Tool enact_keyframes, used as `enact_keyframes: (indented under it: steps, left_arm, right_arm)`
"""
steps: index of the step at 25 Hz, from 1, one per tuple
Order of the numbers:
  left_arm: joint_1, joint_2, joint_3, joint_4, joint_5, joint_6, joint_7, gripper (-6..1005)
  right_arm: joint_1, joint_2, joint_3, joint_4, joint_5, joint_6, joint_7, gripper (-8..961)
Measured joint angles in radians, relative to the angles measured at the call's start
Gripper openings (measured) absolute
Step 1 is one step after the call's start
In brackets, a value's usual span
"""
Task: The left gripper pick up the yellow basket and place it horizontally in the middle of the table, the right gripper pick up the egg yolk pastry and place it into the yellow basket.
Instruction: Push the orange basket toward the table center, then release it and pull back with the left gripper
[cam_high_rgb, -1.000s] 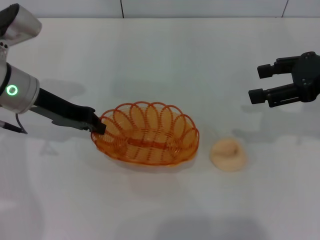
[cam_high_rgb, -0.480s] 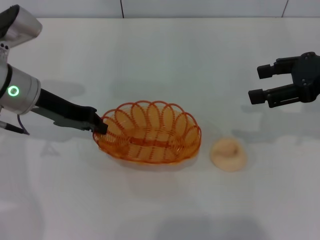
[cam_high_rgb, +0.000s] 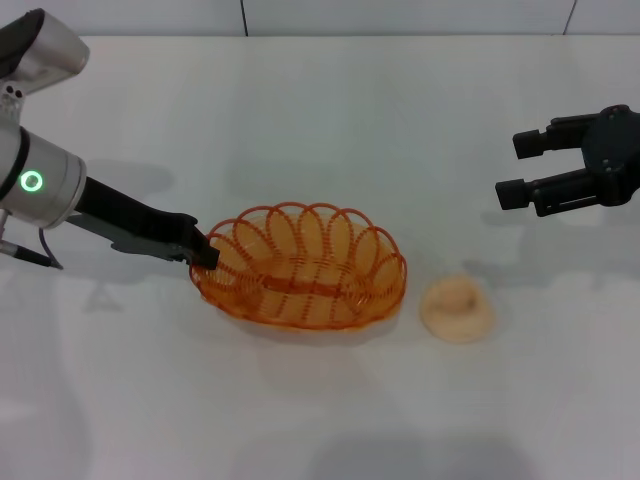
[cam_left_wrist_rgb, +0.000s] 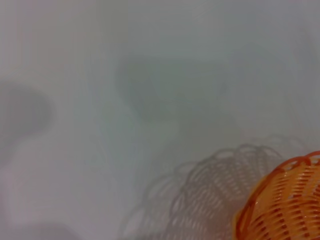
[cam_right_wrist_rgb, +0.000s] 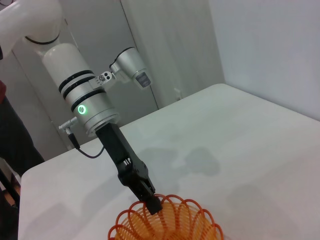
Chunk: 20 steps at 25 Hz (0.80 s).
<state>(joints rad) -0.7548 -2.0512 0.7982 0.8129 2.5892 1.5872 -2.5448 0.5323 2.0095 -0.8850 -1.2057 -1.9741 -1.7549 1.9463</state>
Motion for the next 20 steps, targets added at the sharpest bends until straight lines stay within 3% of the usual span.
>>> enact_keyframes:
  steps: [12, 20]
  left_arm:
    - [0.002, -0.004, 0.001, 0.000, -0.020, 0.002, -0.006, 173]
    - [0.010, -0.001, -0.003, 0.000, -0.053, 0.003, -0.006, 451]
  right_arm:
    - [0.001, -0.001, 0.000, 0.006, 0.000, 0.000, -0.001, 831]
    - [0.001, -0.002, 0.000, 0.007, 0.000, 0.001, -0.001, 830]
